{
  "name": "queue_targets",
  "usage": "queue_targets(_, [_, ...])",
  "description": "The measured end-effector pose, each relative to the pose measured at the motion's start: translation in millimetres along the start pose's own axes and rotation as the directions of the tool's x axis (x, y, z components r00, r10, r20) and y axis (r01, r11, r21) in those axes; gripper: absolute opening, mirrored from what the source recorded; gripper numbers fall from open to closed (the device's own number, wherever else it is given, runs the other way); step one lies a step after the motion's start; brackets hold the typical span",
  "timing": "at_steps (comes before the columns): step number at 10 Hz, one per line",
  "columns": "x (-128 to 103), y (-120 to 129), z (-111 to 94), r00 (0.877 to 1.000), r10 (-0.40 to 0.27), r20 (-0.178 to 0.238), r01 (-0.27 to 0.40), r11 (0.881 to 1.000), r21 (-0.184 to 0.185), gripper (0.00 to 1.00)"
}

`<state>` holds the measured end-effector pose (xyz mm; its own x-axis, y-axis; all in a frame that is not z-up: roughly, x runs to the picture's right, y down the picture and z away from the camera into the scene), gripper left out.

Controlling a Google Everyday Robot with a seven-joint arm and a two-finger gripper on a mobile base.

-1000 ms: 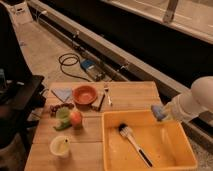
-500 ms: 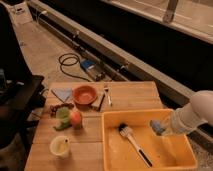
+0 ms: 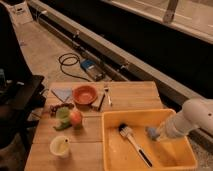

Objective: Place sponge in tray

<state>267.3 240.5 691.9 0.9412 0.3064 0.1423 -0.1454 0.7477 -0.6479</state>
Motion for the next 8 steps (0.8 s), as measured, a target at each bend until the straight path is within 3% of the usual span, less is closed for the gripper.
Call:
queue_targets(1, [2.9,-0.5,9.0,1.000,0.015,0.007,-0.015,1.000,0.007,0.57])
queue_targets(2, [4.5,-1.4,10.9,1.000,0.023,0.010,-0.024,1.000,0.018,0.62])
queue_targets(8, [6.7,-1.8,11.8,0.999,0.033,0.011,-0.033,0.999,0.029,0.63])
